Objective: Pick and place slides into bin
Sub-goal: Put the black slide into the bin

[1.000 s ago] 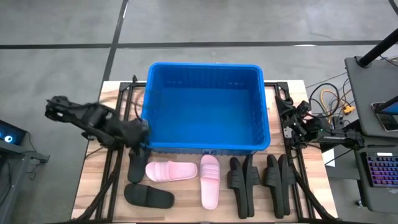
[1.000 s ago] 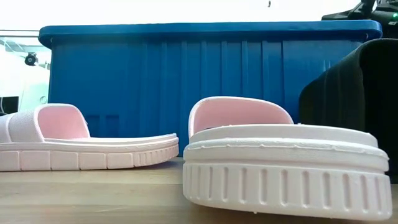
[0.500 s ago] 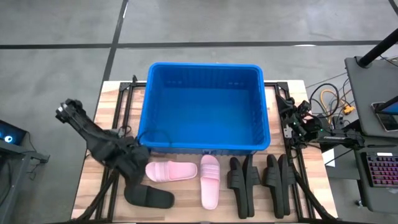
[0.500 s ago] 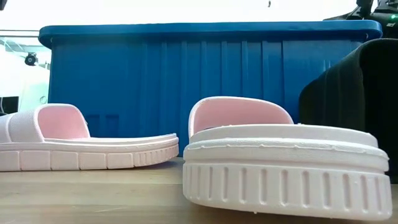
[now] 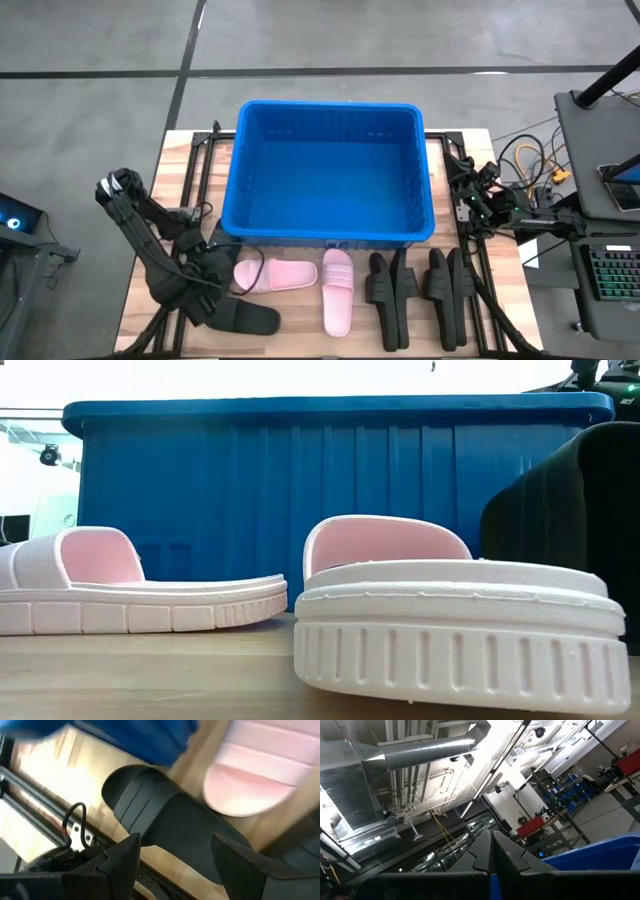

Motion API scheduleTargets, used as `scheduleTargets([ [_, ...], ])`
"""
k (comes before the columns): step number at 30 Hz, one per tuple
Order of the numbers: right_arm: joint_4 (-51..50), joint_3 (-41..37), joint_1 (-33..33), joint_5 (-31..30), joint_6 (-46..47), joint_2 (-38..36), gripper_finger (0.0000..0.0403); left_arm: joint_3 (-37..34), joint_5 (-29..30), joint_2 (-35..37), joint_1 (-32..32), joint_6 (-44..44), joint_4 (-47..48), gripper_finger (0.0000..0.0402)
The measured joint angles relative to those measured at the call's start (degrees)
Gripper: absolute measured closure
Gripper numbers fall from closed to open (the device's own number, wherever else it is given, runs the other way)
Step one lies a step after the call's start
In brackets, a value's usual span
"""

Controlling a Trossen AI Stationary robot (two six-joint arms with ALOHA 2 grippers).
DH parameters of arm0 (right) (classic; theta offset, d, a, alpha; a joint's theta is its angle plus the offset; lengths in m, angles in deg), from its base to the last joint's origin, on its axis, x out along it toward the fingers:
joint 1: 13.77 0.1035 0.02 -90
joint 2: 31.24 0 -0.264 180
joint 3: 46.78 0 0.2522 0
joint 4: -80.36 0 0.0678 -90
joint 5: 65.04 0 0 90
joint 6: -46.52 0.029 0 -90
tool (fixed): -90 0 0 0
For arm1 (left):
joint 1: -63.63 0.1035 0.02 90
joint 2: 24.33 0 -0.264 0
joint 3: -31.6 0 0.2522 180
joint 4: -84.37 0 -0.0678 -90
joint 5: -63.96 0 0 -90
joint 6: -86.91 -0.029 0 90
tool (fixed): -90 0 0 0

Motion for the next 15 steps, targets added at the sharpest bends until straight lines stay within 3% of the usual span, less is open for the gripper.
scheduleTargets([
  [15,-0.01,0.0,0.0,0.36,1.5,0.0,0.0394,-18.74,1.27,1.26,-1.5,1.37,-10.68,0.0176],
])
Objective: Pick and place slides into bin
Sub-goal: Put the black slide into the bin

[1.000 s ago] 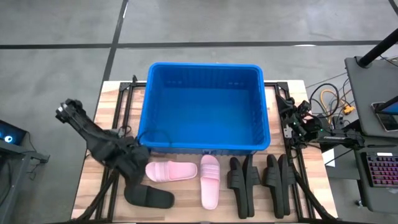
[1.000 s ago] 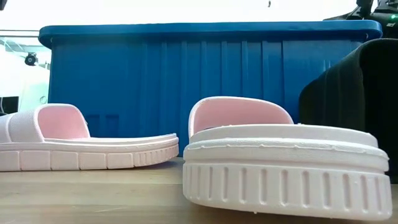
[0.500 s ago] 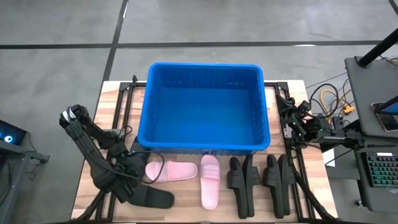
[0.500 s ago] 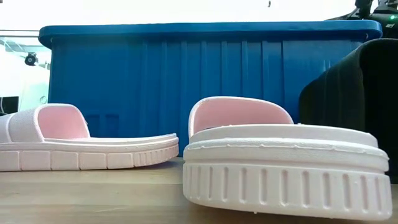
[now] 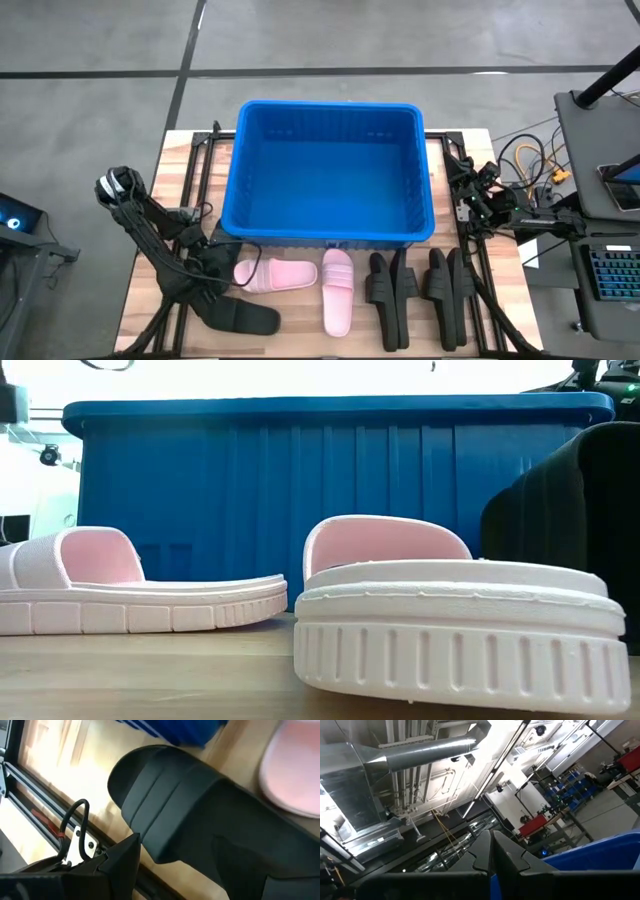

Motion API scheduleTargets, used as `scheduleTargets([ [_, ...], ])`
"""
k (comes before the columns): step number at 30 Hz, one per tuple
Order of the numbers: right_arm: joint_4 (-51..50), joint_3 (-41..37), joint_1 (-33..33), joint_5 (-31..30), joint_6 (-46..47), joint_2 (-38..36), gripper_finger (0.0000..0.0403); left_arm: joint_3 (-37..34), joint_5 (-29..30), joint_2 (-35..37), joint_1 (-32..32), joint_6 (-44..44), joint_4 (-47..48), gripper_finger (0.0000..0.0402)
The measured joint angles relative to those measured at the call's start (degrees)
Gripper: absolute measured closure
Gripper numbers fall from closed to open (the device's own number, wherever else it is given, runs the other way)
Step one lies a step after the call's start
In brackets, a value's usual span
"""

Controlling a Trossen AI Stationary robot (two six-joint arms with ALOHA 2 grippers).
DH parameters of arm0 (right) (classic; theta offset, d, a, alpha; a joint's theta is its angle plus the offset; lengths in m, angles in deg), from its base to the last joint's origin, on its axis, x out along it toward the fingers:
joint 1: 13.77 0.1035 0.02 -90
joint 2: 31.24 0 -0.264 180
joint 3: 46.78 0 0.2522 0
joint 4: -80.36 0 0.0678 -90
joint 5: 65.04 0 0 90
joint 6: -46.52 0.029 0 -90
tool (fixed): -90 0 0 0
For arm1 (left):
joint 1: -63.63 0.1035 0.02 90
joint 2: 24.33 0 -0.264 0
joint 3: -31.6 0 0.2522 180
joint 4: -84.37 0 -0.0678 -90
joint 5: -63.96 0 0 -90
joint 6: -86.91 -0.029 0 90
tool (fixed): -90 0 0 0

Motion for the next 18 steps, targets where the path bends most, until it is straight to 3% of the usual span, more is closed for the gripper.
scheduleTargets([
  [14,-0.01,0.0,0.0,0.12,-0.01,0.0,0.0394,-8.8,0.22,0.0,0.07,0.11,-5.36,0.0176],
  [18,-0.01,0.0,0.0,0.12,-0.04,0.0,0.0394,-10.22,3.29,0.0,0.07,0.06,-8.55,0.0175],
])
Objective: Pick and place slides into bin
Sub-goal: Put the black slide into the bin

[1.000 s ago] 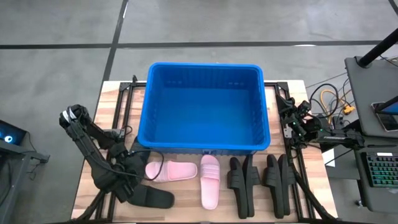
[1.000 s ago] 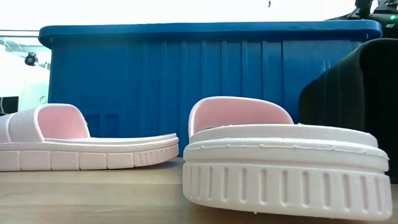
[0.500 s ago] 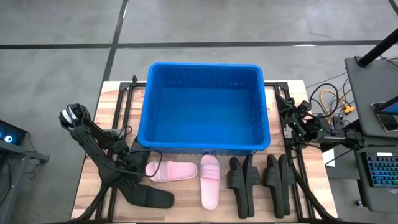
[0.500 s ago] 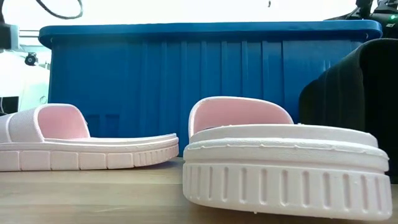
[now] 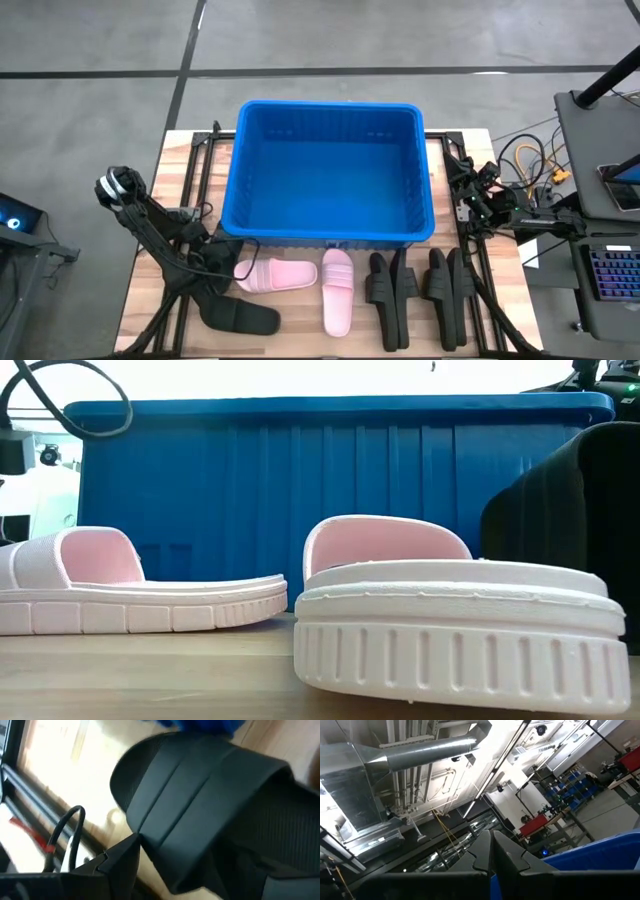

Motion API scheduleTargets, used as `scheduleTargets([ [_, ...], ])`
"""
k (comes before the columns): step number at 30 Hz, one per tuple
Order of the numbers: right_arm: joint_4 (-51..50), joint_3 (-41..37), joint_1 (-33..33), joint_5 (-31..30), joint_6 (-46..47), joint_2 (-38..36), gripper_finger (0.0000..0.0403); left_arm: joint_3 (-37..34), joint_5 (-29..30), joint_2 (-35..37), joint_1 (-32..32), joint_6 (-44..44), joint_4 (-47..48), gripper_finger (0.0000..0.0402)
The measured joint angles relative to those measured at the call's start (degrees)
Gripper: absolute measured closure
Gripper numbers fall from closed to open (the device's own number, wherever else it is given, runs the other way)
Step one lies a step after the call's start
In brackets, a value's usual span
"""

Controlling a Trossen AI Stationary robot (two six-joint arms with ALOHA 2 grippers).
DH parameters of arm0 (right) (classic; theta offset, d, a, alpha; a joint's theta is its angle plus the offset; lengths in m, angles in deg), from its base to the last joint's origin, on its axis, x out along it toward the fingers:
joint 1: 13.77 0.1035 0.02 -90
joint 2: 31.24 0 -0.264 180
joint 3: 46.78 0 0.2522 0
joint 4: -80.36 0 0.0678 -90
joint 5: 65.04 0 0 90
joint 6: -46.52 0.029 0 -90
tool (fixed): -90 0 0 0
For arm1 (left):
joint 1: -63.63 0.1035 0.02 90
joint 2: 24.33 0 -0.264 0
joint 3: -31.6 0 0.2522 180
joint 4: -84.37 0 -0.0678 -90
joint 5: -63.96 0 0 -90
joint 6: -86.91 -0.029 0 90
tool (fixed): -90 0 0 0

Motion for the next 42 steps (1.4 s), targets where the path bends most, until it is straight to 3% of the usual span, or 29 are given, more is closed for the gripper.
scheduleTargets([
  [13,-0.02,0.0,0.0,0.0,0.0,0.0,0.0394,-1.66,3.53,0.0,0.76,-0.12,-3.31,0.0182],
  [17,-0.02,0.0,0.01,0.01,0.02,0.0,0.0394,-1.78,3.9,0.0,0.92,-0.1,-3.35,0.0217],
  [29,0.0,0.0,0.01,0.02,0.02,0.0,0.0394,-0.02,0.88,0.21,1.53,-0.32,-2.4,0.0388],
  [34,0.0,0.0,0.0,0.02,0.04,0.0,0.0394,2.86,-3.38,0.83,1.51,-0.28,0.2,0.0394],
  [42,0.0,0.02,0.02,0.02,0.01,0.0,0.0394,8.32,-5.17,5.14,1.51,-6.16,2.57,0.04],
])
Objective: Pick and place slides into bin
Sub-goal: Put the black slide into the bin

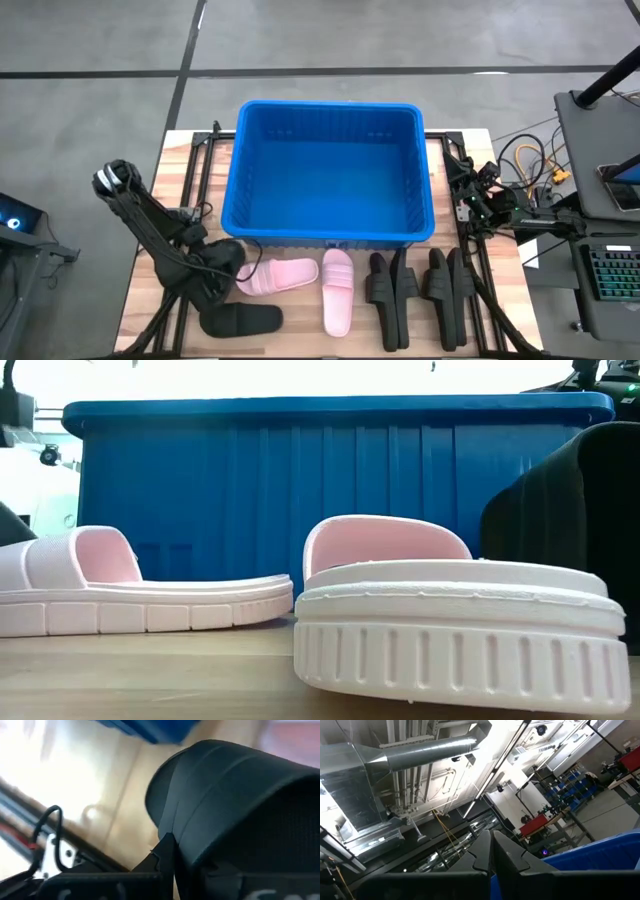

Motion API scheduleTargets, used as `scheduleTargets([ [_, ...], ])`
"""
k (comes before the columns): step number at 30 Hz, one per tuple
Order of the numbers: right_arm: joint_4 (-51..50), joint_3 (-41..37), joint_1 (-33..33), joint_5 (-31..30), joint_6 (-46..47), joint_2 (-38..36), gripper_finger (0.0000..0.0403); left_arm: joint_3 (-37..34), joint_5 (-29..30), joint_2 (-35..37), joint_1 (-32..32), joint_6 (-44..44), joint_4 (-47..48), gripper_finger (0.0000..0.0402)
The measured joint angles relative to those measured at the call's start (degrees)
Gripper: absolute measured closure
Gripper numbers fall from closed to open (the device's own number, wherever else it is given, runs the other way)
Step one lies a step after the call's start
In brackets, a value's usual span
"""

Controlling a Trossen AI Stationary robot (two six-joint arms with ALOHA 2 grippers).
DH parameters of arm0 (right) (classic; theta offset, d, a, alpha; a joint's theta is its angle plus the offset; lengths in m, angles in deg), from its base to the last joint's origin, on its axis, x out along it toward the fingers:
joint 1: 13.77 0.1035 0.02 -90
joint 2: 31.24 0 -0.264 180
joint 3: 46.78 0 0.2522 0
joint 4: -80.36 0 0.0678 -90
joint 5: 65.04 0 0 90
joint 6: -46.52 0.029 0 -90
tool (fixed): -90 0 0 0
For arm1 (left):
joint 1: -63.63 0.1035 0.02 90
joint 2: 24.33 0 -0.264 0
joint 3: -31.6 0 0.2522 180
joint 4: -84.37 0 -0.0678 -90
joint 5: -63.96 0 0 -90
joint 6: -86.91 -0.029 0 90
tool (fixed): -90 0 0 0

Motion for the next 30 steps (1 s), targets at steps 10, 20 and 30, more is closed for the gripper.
scheduleTargets([
  [10,0.0,0.0,-0.01,-0.01,-0.05,0.0,0.0394,9.28,-1.73,9.66,0.0,-3.76,-2.53,0.0401],
  [20,-0.3,0.0,0.0,-0.02,-0.14,0.0,0.0394,17.32,12.05,17.37,4.23,-28.04,-28.12,0.0401],
  [30,-0.83,0.0,-0.01,0.0,0.48,0.0,0.0394,22.63,31.56,16.93,20.8,-65.1,-44.52,0.0401],
])
